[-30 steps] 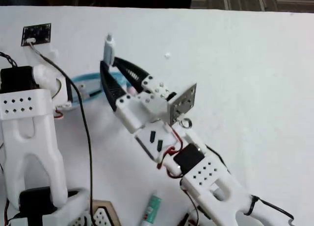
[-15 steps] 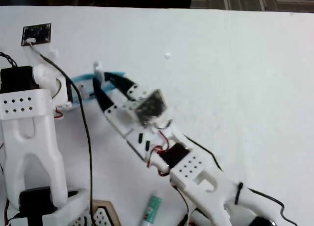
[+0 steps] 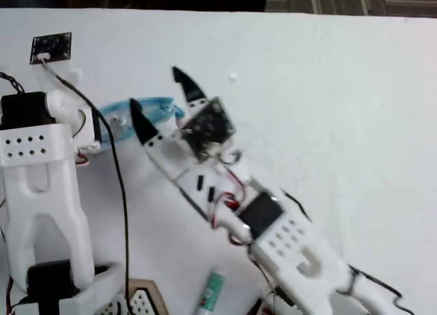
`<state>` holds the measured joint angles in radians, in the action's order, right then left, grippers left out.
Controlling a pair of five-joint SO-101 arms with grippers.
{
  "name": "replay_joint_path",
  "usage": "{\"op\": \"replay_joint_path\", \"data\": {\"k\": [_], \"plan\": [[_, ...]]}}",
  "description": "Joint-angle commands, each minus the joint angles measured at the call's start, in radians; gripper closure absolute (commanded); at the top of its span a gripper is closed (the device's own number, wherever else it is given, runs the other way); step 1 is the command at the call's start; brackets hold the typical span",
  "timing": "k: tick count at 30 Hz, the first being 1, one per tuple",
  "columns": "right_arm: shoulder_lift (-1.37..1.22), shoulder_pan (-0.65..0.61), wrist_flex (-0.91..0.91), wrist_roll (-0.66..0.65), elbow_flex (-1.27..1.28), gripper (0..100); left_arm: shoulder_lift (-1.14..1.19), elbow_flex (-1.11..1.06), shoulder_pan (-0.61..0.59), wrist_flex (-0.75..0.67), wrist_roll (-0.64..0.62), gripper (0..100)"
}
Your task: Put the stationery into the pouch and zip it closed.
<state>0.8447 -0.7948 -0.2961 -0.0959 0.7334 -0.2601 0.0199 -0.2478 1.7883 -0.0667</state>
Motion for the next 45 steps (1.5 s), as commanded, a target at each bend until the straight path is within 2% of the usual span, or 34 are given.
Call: {"op": "replay_joint_path", "data": {"k": [1,4,8,15,17,20,23,27,32,34,37,42,45], "plan": [[0.153,0.061,-0.295,-0.008,-0.11,71.2,0.031,0.0,-0.002,-0.002,0.003,98],[0.226,0.134,-0.55,0.048,-0.158,71.2,0.031,0.0,-0.002,-0.002,0.003,98],[0.202,0.219,-0.903,0.153,-0.233,71.2,0.031,0.0,-0.002,-0.002,0.003,98],[-0.122,0.223,-1.392,0.502,-0.446,71.2,0.031,0.0,-0.002,-0.002,0.003,98],[-0.226,0.186,-1.488,0.597,-0.505,71.2,0.031,0.0,-0.002,-0.002,0.003,98],[-0.286,0.148,-1.477,0.698,-0.488,71.2,0.031,0.0,0.001,-0.002,0.003,98],[-0.288,0.041,-1.477,0.707,-0.414,71.2,0.033,-0.002,0.001,-0.002,0.003,98],[-0.231,0.013,-1.475,0.707,-0.321,71.3,0.033,-0.002,0.002,-0.002,0.003,98],[-0.13,-0.067,-1.463,0.709,-0.023,83.3,0.033,-0.002,0.004,-0.002,0.003,98],[-0.088,-0.094,-1.392,0.709,0.038,85.4,0.035,-0.002,0.004,-0.002,0.003,98],[-0.062,-0.173,-1.337,0.707,0.087,81.2,0.035,-0.002,0.004,-0.003,0.003,98],[-0.065,-0.28,-1.302,0.709,0.138,64.0,0.035,-0.002,0.004,-0.003,0.003,98],[-0.067,-0.354,-1.224,0.709,0.187,62.9,0.035,-0.002,0.004,-0.003,0.003,98]]}}
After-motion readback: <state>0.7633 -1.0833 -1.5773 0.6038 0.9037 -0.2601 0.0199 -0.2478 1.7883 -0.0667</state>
